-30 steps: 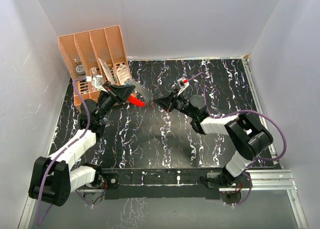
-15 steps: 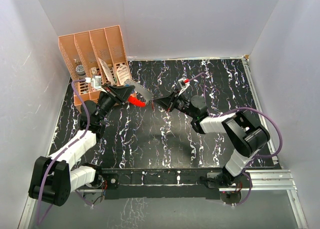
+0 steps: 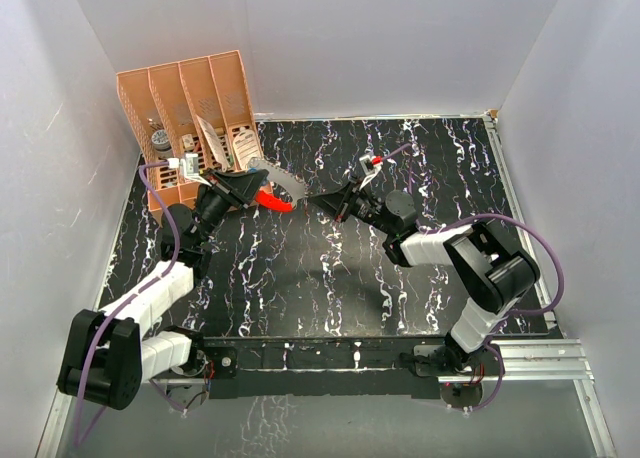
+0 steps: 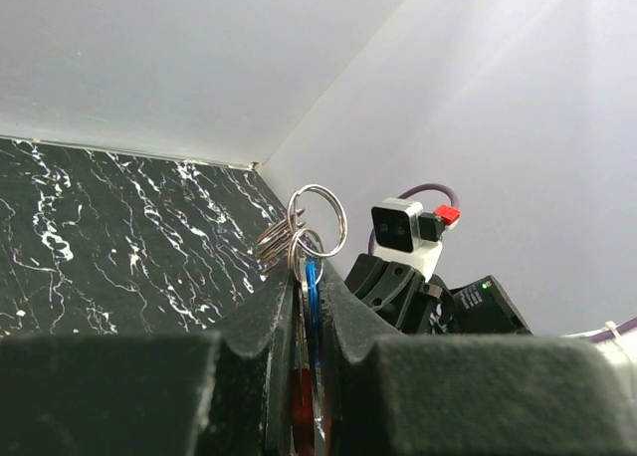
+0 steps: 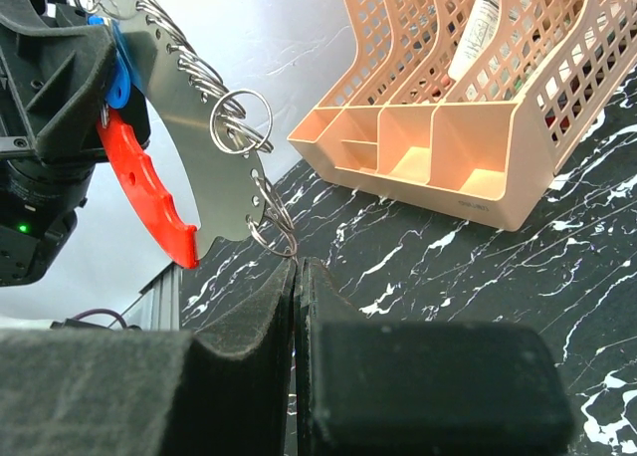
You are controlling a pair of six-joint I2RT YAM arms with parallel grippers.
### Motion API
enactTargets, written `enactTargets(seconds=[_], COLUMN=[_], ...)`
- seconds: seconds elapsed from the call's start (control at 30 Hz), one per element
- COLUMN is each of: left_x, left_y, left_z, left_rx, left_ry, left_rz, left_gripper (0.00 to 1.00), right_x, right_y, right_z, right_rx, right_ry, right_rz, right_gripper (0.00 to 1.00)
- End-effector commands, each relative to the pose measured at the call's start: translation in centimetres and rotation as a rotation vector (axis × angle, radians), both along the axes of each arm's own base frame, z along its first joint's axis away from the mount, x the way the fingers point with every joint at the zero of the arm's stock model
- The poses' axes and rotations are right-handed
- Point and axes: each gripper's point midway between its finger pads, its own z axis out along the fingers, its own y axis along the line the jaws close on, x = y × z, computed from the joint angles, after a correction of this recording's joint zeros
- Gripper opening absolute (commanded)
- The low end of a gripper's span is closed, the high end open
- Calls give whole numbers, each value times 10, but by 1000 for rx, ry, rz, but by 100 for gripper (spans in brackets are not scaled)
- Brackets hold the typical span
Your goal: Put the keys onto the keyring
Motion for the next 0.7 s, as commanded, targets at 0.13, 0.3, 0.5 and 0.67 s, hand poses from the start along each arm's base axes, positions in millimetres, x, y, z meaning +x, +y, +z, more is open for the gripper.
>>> enactTargets(seconds=[0.13,0.3,0.5,0.67], left_x=[-5,-3,-4,-4], left_y=[10,13,15,15], left_z=[26,22,28,27], left_rx=[-98,-118,-142,-141], left_ry=[-67,-44,-65,-63], left_rz=[31,48,54,53], left_gripper=[0,0,0,0], right_x=[-3,-2,-2,-1], right_y=[-1,-2,-1,-1], right_z=[11,11,10,9], right_rx=[55,58,60,60], right_ry=[-36,-34,-27,-22], right_rz=[29,31,33,35], right_gripper=[0,0,4,10])
